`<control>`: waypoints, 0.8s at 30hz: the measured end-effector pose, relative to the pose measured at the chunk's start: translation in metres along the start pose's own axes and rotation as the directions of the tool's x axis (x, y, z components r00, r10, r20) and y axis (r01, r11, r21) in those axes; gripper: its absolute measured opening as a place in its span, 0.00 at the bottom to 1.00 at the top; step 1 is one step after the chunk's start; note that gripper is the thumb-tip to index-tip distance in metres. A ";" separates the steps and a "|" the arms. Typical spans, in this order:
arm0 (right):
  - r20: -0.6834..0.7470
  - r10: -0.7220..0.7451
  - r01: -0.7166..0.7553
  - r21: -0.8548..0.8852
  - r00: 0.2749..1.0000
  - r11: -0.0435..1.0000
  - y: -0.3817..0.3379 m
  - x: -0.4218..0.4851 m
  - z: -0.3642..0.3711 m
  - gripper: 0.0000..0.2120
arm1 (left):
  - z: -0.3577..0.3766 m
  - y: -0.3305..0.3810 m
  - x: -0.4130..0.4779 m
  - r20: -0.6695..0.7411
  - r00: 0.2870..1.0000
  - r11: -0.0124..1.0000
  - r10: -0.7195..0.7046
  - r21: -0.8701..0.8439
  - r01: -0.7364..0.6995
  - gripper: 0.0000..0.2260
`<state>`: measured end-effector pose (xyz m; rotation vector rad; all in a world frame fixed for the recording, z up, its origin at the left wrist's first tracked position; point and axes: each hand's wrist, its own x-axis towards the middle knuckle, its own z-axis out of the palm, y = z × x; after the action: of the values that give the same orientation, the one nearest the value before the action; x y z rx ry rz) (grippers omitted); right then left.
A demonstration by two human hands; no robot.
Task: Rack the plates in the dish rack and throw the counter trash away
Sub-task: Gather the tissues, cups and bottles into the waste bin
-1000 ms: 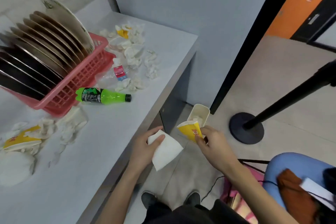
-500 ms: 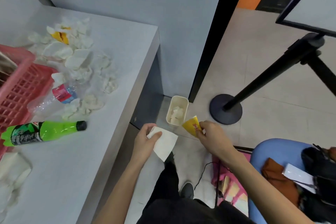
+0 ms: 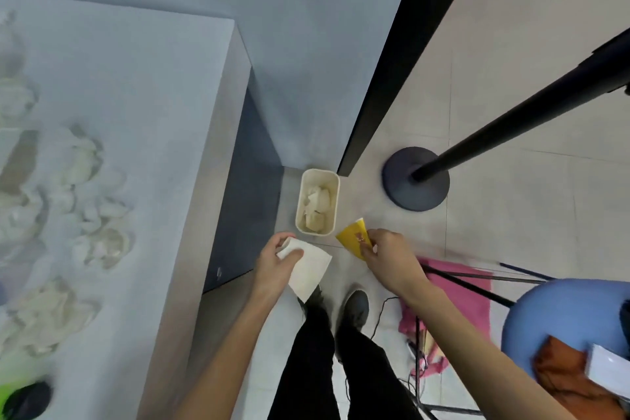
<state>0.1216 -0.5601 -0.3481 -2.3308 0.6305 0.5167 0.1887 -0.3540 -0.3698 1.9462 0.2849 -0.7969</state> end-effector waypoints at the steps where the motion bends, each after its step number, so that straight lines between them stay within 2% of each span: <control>1: 0.006 0.002 -0.002 0.003 1.000 1.000 0.005 0.012 0.006 0.10 | 0.005 -0.003 0.011 0.001 1.000 1.000 -0.002 0.002 0.002 0.10; 4: 0.017 -0.006 0.006 0.008 1.000 1.000 0.023 0.046 0.031 0.10 | 0.019 -0.019 0.045 0.009 1.000 1.000 0.015 0.006 -0.015 0.09; 8: 0.019 -0.015 0.015 -0.015 1.000 1.000 0.051 0.094 0.065 0.12 | 0.042 -0.055 0.098 -0.012 1.000 1.000 0.011 -0.008 -0.011 0.12; 14: -0.083 -0.034 0.035 0.015 0.996 0.999 0.105 0.177 0.119 0.12 | 0.086 -0.113 0.184 -0.005 0.999 0.998 0.039 0.054 -0.039 0.11; 18: -0.099 -0.027 0.037 0.099 0.995 0.994 0.134 0.232 0.150 0.13 | 0.114 -0.139 0.248 0.036 0.996 0.983 0.087 0.157 -0.091 0.12; 24: -0.173 -0.098 0.135 0.217 0.980 0.967 0.166 0.309 0.202 0.09 | 0.143 -0.171 0.336 0.134 0.964 0.885 0.229 0.384 -0.264 0.12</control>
<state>0.2387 -0.6247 -0.7299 -2.1877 0.5886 0.1913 0.2979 -0.4364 -0.7498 2.2632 -0.1944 -0.8093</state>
